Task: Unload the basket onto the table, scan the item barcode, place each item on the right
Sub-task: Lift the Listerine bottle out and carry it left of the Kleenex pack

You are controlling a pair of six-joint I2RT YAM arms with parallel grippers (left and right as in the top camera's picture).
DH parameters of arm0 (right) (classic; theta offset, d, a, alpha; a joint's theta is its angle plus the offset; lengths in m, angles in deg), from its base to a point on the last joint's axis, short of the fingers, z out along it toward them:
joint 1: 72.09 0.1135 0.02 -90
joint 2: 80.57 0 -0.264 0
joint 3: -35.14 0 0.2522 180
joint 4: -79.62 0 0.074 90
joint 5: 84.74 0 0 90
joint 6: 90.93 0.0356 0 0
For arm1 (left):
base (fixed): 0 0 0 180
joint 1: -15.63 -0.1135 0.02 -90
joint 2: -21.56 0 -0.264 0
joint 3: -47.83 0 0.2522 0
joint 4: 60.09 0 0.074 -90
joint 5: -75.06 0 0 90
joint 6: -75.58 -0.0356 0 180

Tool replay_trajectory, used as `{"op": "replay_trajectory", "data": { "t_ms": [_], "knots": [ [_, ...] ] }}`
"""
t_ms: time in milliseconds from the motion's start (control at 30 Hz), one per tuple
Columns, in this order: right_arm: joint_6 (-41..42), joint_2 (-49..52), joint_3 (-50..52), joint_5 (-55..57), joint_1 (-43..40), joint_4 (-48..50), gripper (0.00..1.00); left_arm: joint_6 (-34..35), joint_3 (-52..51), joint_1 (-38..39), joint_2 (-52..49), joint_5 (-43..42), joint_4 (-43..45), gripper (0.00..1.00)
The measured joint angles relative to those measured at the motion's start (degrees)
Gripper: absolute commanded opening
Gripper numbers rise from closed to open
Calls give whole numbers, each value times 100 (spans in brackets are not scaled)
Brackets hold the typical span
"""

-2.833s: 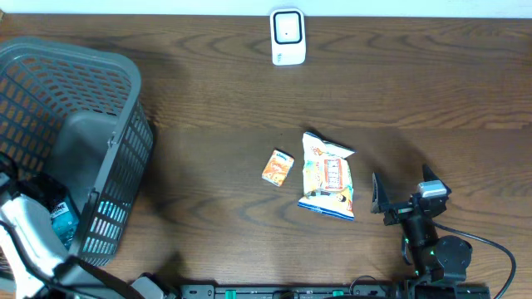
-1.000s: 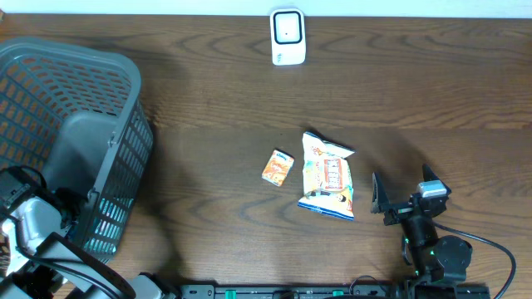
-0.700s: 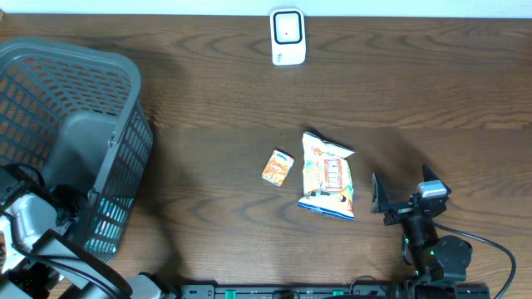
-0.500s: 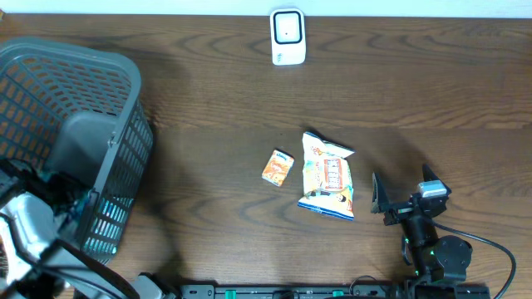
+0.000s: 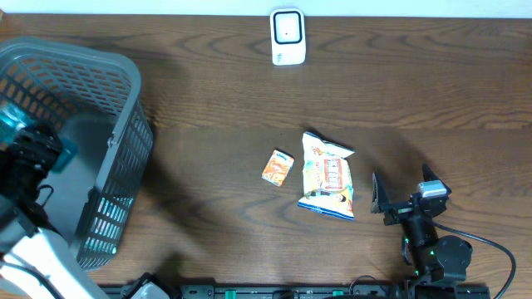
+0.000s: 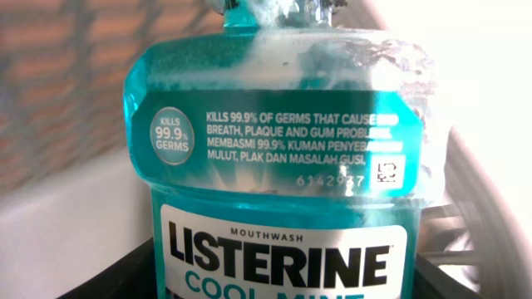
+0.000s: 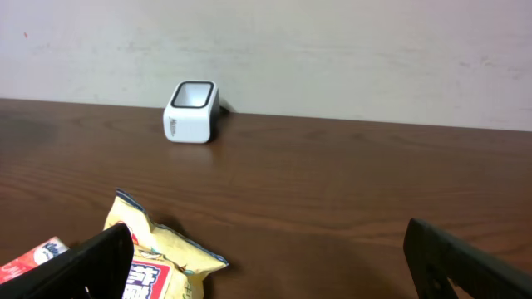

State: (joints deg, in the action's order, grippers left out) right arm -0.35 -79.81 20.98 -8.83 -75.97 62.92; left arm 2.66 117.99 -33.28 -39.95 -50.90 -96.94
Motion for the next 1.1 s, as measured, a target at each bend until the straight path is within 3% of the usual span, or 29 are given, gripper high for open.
{"op": "replay_trajectory", "data": {
  "t_ms": [233,500,833,1100],
  "knots": [
    [0,0,0,2,0,2,99,1172,92,378,973,-1034,1606,51],
    [0,0,0,0,0,0,99,1685,151,2282,1541,-1578,1985,51],
    [0,0,0,2,0,4,99,1432,151,5003,601,-1473,866,49],
    [0,0,0,2,0,2,99,846,149,6655,-973,208,-691,49]
  ]
}}
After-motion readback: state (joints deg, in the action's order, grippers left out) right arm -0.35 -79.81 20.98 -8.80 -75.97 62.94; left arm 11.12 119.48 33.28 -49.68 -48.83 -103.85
